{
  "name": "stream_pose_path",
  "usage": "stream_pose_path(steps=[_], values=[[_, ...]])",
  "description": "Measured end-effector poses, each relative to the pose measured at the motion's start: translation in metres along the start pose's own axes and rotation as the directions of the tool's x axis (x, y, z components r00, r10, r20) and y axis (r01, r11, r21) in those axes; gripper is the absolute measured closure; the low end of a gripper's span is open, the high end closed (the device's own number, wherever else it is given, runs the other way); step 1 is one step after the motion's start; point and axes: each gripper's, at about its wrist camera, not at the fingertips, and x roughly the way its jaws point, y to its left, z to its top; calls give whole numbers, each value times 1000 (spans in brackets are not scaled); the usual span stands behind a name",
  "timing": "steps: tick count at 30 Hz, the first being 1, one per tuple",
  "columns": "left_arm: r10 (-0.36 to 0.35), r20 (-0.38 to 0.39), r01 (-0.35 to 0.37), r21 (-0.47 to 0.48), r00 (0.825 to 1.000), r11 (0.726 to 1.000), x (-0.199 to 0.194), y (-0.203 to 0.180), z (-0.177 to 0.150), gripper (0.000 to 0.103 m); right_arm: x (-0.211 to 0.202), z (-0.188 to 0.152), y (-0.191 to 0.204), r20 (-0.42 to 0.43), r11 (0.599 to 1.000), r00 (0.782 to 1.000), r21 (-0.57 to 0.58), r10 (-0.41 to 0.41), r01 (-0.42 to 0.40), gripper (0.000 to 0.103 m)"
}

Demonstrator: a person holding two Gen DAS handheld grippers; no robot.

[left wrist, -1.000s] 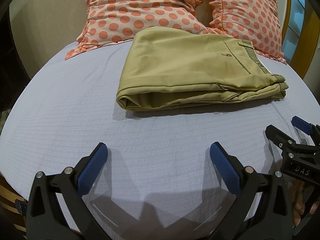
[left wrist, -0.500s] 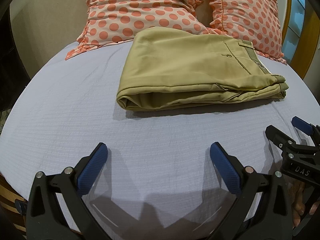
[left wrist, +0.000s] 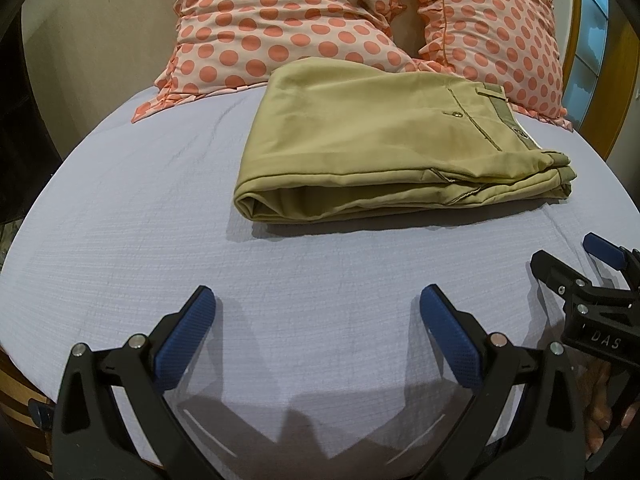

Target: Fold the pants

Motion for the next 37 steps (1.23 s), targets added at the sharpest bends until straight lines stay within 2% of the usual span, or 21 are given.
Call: stream_pose_path(steps=[37], values=[[2,-32,-2,5,999,1000,3,1,2,2,0,0,-1,0,1000,1000,0,1,-1,1]])
